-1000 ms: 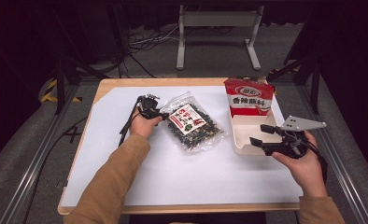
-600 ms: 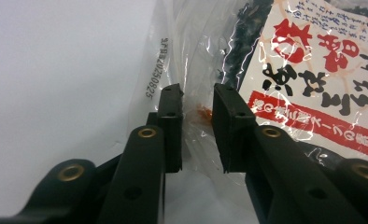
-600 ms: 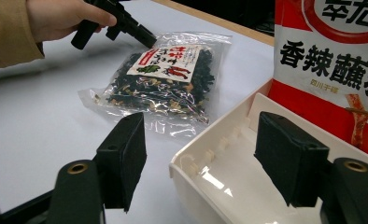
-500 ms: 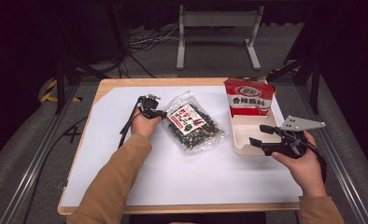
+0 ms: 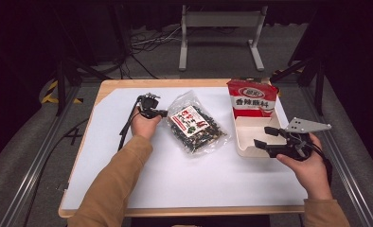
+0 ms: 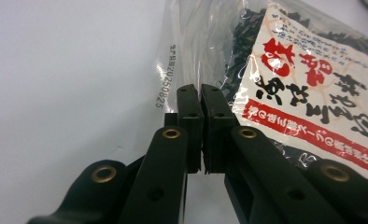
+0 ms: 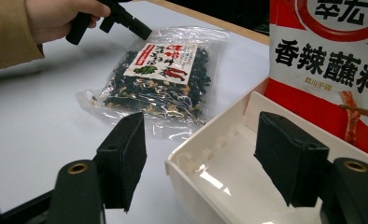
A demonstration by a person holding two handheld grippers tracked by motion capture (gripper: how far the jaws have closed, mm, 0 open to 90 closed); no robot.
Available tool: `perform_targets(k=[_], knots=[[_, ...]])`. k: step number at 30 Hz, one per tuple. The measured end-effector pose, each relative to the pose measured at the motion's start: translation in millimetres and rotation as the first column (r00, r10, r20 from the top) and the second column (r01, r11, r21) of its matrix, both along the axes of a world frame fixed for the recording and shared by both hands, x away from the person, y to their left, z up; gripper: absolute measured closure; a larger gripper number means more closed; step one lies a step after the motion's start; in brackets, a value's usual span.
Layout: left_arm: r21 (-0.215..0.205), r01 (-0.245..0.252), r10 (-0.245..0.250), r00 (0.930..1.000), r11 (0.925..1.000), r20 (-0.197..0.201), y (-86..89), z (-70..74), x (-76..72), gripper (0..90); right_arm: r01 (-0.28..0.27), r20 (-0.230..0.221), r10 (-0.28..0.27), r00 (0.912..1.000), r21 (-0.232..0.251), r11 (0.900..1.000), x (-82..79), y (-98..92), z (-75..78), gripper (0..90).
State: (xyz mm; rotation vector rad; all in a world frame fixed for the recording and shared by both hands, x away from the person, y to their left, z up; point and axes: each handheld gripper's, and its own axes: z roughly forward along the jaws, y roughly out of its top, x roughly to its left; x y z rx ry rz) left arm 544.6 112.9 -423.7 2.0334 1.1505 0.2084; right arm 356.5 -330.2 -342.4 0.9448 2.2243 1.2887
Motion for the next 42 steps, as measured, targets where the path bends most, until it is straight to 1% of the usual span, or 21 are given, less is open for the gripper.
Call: perform_targets(k=[1, 7, 9, 13, 14, 15, 16, 19, 24, 27, 28, 29, 32, 33, 35, 36, 37, 38, 39, 40, 42], knots=[[0.0, 0.0, 0.0, 1.0, 1.0, 0.0, 0.0, 0.0, 0.0, 87.8, 0.0, 0.0, 0.0, 1.0, 0.0, 1.0, 0.0, 0.0, 0.0, 33.5], [-0.033, 0.024, -0.021, 0.9969, 0.9992, 0.075, 5.3, 23.7, -10.3, 87.9, -0.002, 0.009, 0.002, 1.0, -0.003, 1.0, -1.2, 0.4, 2.2, 33.5], [-0.035, 0.033, -0.029, 0.9944, 0.9989, 0.101, 6.4, 31.6, -14.3, 87.9, -0.004, 0.012, 0.004, 0.9999, -0.004, 1.0, -1.8, 1.1, 3.4, 33.5], [-0.036, 0.053, -0.047, 0.9858, 0.998, 0.161, 8.1, 49.4, -24.2, 87.9, -0.006, 0.017, 0.006, 0.9998, -0.003, 1.0, -2.5, 2.0, 4.9, 34.1], [-0.037, 0.056, -0.048, 0.9809, 0.9977, 0.189, 9.1, 54.7, -27.4, 87.9, -0.007, 0.017, 0.008, 0.9998, -0.004, 1.0, -2.6, 2.4, 5.1, 34.4], [-0.037, 0.056, -0.048, 0.9809, 0.9977, 0.189, 9.1, 54.7, -27.4, 87.9, -0.007, 0.017, 0.008, 0.9998, -0.004, 1.0, -2.6, 2.4, 5.1, 34.4], [-0.04, 0.06, -0.05, 0.9767, 0.9974, 0.209, 10.1, 60.5, -31.2, 87.9, -0.009, 0.017, 0.009, 0.9998, -0.005, 1.0, -2.8, 3.0, 5.4, 35.0], [-0.041, 0.079, -0.064, 0.9599, 0.9961, 0.273, 14.4, 76.1, -39.9, 88.1, -0.017, 0.017, 0.017, 0.9997, -0.006, 1.0, -3.7, 5.7, 6.9, 36.0], [-0.022, 0.103, -0.089, 0.9335, 0.9944, 0.347, 18.0, 99.0, -55.8, 88.2, -0.028, 0.027, 0.028, 0.9993, -0.008, 1.0, -5.5, 9.7, 10.1, 36.4], [-0.005, 0.119, -0.107, 0.9104, 0.9929, 0.4, 19.7, 112.1, -68.4, 88.1, -0.033, 0.032, 0.033, 0.9989, -0.012, 0.999, -6.3, 11.9, 11.4, 36.5], [-0.005, 0.119, -0.107, 0.9104, 0.9929, 0.4, 19.7, 112.1, -68.4, 88.1, -0.033, 0.032, 0.033, 0.9989, -0.012, 0.999, -6.3, 11.9, 11.4, 36.5], [0.006, 0.129, -0.12, 0.9002, 0.9916, 0.419, 20.6, 116.4, -73.0, 88.1, -0.033, 0.035, 0.034, 0.9988, -0.014, 0.999, -6.6, 12.9, 11.9, 36.5], [0.022, 0.152, -0.145, 0.8816, 0.9882, 0.449, 22.3, 124.7, -82.5, 88.1, -0.01, 0.038, 0.012, 0.9992, -0.034, 0.999, -8.1, 15.6, 14.1, 36.5], [0.033, 0.16, -0.157, 0.8728, 0.9865, 0.462, 22.6, 128.1, -87.0, 88.2, -0.01, 0.041, 0.011, 0.9991, -0.035, 0.999, -8.3, 16.3, 14.8, 36.5], [0.06, 0.183, -0.189, 0.8575, 0.9812, 0.478, 22.7, 133.3, -93.5, 88.2, -0.019, 0.044, 0.02, 0.9988, -0.028, 0.999, -8.8, 18.1, 16.3, 36.6], [0.07, 0.198, -0.207, 0.853, 0.9776, 0.479, 22.5, 135.2, -95.7, 88.1, -0.021, 0.045, 0.022, 0.9987, -0.029, 0.999, -8.7, 19.0, 16.7, 36.6], [0.092, 0.228, -0.243, 0.836, 0.9693, 0.492, 22.9, 139.4, -100.1, 88.2, -0.023, 0.044, 0.024, 0.9987, -0.029, 0.999, -8.8, 19.8, 16.9, 36.7], [0.097, 0.244, -0.26, 0.8297, 0.9648, 0.494, 23.6, 142.8, -104.0, 88.2, -0.027, 0.044, 0.029, 0.9986, -0.03, 0.999, -8.4, 21.4, 17.0, 36.9], [0.107, 0.259, -0.277, 0.8209, 0.9599, 0.499, 24.3, 145.4, -106.8, 88.2, -0.026, 0.036, 0.027, 0.999, -0.032, 0.999, -8.1, 23.1, 16.9, 37.6], [0.127, 0.269, -0.295, 0.8089, 0.9547, 0.508, 24.6, 148.0, -110.3, 88.2, -0.024, 0.031, 0.025, 0.9992, -0.036, 0.999, -7.9, 24.7, 16.8, 38.6], [0.141, 0.291, -0.322, 0.7964, 0.9461, 0.512, 24.9, 151.1, -115.6, 88.3, -0.035, 0.026, 0.036, 0.999, -0.037, 0.999, -7.8, 29.0, 17.0, 39.7]])
